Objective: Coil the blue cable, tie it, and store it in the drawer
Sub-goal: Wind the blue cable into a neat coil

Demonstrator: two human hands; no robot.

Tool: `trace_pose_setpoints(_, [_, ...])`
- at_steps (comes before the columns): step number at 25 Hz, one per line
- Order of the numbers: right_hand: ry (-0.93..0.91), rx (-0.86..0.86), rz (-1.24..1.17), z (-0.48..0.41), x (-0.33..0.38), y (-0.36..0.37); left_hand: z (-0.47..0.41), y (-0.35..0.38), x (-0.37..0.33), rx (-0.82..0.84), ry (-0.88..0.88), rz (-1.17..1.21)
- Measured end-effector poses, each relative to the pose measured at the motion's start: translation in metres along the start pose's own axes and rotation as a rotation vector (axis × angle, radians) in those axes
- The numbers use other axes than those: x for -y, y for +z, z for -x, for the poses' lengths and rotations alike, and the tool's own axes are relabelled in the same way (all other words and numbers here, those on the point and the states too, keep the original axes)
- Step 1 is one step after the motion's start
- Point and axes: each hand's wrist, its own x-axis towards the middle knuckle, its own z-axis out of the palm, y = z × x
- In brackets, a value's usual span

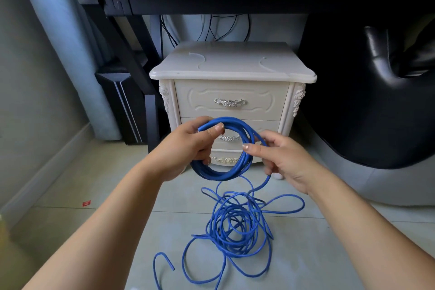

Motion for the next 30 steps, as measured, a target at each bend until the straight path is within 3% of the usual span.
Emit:
trace_pose_setpoints(3, [-0.050,-0.016,-0.156,0.004,0.000,0.011,-0.002,0.002,0.002,-0.081,0.029,0.077])
trace_pose_setpoints(6, [-0.087,-0.084,-0.127,0.009,-0.002,0.024,-0.004,0.010,0.003,-0.148,0.053,0.166])
trace_pose_setpoints(9, [-0.096,-0.090,-0.248,0.015,0.002,0.036,-0.006,0.023,0.006,-0.199,0.071,0.324])
trace_pose_setpoints(12, [-0.087,-0.189,-0.340,0.015,0.006,0.037,-0.008,0.036,0.008,-0.186,0.040,0.426])
trace_pose_setpoints(15, [-0.137,-0.357,-0.141,0.010,0.006,0.026,-0.005,0.036,0.012,-0.026,-0.032,0.398])
trace_pose_setpoints(19, [-0.193,-0.331,0.145,0.013,0.007,0.016,-0.002,0.022,0.010,0.157,-0.178,0.368])
trace_pose_setpoints(21, [-0.200,-0.284,0.322,0.015,0.006,0.016,-0.005,0.022,0.007,0.103,-0.170,0.235])
trace_pose_setpoints(25, [-0.245,-0.241,0.604,0.019,0.005,0.019,-0.007,0.044,0.002,-0.053,0.024,-0.323])
trace_pose_setpoints(30, [-0.313,-0.258,0.687,0.022,0.011,0.019,-0.007,0.046,0.004,-0.194,0.189,-0.507])
